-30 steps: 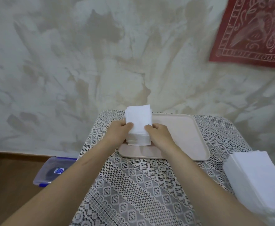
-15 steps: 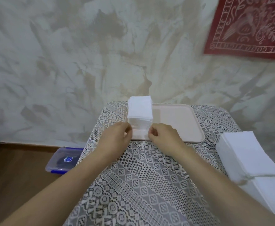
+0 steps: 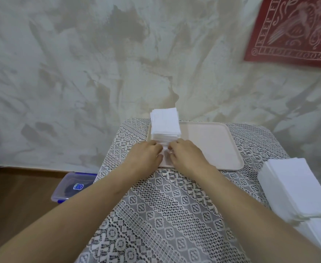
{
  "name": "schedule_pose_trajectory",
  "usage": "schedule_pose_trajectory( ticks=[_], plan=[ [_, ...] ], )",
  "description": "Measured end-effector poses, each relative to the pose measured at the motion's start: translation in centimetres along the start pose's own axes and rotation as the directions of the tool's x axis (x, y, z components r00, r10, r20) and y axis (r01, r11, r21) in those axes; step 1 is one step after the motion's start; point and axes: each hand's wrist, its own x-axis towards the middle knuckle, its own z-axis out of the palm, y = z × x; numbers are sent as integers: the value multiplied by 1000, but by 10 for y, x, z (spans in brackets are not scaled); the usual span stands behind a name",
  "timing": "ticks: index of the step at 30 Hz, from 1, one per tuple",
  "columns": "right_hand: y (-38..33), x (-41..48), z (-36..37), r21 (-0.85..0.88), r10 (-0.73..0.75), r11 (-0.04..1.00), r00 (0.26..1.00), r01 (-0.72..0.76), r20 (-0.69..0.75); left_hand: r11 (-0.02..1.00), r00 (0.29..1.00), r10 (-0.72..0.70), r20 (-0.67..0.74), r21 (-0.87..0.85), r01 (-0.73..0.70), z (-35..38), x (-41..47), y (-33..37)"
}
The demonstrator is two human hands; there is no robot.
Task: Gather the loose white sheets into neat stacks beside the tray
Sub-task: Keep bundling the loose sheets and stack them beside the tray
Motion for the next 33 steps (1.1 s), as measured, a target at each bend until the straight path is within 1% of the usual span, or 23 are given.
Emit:
schedule_pose_trajectory(
  ticks=[7, 11, 17, 21, 24, 28, 31, 33],
  plan=[
    [5, 11, 11, -78, 12, 997, 999, -15, -45, 1000, 1000, -19, 13, 0, 19, 1, 9, -1],
    [7, -1, 5, -56, 0, 998, 1000, -1, -18, 997, 998, -44, 51, 61, 41, -8, -2, 6],
    [8, -45, -25, -83, 5, 997, 1000, -4, 15, 983, 994, -86, 72, 168, 73, -39, -33, 28],
    [12, -78, -53, -130, -24, 991, 1000, 26, 16, 990, 992, -75, 101, 125, 62, -57, -52, 55],
    [25, -104, -74, -179, -34, 983, 999, 33, -5, 994, 995, -35, 95, 102, 25, -73, -58, 81],
    [61, -134, -97, -235, 26, 971, 998, -37, -51, 998, 997, 2, 73, 60, -7, -94, -50, 128],
    [96, -156, -112, -229, 77, 969, 994, -93, -77, 998, 997, 43, 63, 41, -45, -98, -33, 171],
    [121, -168, -120, -216, 103, 969, 990, -122, -96, 998, 995, 63, 82, 12, -64, -93, -22, 198]
  ],
)
